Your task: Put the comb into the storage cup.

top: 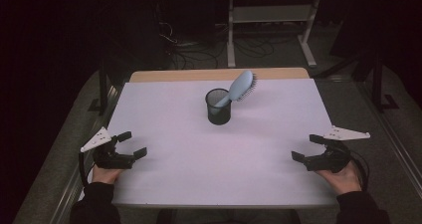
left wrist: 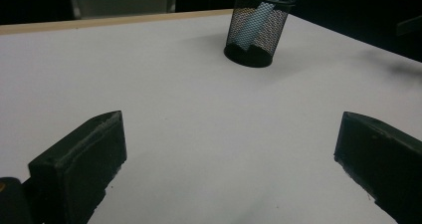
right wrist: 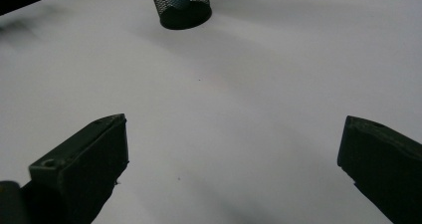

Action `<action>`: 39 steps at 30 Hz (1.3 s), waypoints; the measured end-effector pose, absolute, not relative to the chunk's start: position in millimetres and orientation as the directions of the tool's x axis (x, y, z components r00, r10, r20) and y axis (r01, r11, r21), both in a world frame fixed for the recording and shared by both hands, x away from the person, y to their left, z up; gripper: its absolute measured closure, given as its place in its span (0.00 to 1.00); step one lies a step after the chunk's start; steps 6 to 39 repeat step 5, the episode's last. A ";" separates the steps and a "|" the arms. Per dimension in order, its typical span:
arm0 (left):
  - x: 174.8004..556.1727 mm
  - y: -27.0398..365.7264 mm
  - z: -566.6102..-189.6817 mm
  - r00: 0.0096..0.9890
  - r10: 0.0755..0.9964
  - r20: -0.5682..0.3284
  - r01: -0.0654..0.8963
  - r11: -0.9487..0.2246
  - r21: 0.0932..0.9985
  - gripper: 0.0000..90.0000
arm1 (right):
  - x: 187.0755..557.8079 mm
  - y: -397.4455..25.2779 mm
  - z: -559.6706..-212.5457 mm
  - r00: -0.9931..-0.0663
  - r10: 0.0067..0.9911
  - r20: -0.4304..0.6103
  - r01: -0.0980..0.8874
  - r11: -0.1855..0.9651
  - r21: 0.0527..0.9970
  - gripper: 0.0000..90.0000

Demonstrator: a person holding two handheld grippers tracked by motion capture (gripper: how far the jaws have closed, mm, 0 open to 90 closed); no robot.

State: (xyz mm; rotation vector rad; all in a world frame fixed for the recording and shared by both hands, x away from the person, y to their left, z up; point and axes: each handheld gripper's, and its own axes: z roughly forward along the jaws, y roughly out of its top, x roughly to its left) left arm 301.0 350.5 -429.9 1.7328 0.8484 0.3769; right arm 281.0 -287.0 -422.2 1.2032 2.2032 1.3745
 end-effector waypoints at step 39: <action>302.4 350.1 -429.7 0.696 0.697 -0.170 0.347 -0.119 0.930 0.00 | 280.1 -292.2 -425.0 -0.598 0.775 0.203 0.509 0.171 0.844 0.00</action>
